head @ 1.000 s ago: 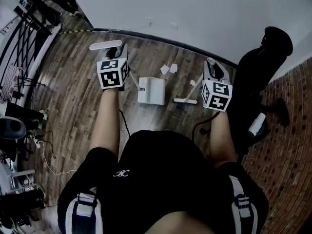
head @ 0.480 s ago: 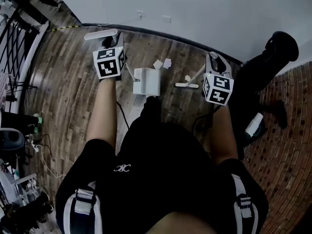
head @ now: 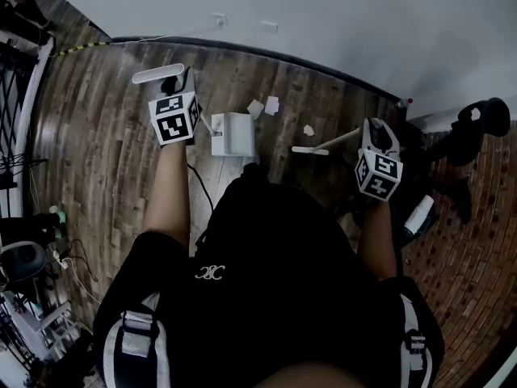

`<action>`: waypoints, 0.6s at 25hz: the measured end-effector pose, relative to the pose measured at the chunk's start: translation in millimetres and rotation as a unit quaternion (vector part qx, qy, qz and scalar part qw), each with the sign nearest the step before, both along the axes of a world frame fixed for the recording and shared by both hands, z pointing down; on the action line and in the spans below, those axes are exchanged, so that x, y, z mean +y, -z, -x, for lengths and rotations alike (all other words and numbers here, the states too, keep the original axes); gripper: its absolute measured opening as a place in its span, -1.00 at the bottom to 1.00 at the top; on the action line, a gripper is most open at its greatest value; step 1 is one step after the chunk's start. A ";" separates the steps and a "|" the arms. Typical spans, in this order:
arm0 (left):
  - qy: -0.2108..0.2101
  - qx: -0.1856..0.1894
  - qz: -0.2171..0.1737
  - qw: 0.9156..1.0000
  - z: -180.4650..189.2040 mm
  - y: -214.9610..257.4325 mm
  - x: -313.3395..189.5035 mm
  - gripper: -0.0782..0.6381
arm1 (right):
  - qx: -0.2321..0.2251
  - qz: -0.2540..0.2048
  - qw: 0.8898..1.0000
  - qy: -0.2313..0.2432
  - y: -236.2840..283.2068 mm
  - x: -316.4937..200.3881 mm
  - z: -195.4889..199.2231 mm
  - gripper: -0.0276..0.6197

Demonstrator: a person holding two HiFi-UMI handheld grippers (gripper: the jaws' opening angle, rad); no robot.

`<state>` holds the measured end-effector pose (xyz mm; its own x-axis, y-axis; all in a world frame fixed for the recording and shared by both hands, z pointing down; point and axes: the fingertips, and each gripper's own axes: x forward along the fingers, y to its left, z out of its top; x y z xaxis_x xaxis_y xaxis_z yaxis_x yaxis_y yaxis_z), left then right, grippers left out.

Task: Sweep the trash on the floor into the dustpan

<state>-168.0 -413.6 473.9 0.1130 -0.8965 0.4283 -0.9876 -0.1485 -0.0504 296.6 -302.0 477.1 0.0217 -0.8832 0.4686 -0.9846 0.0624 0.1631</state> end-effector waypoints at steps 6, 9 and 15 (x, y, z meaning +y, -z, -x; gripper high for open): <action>-0.021 -0.010 0.049 0.999 10.9 -75.6 -42.9 -0.48 | 0.026 0.050 0.998 -0.033 -46.1 -25.6 -6.3 -0.57; -0.007 -0.009 0.060 0.998 17.2 -105.1 -67.6 -0.48 | 0.037 0.046 0.998 -0.015 -52.3 -51.5 -3.8 -0.57; 0.049 0.015 0.092 0.994 33.4 -147.4 -113.0 -0.48 | 0.050 0.070 0.988 0.128 -59.0 -116.2 27.6 -0.56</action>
<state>-201.4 -526.6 621.3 0.0444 -0.8101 0.5846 -0.9984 -0.0560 -0.0017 268.9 -418.2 536.1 -0.1421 -0.7924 0.5932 -0.9129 0.3365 0.2308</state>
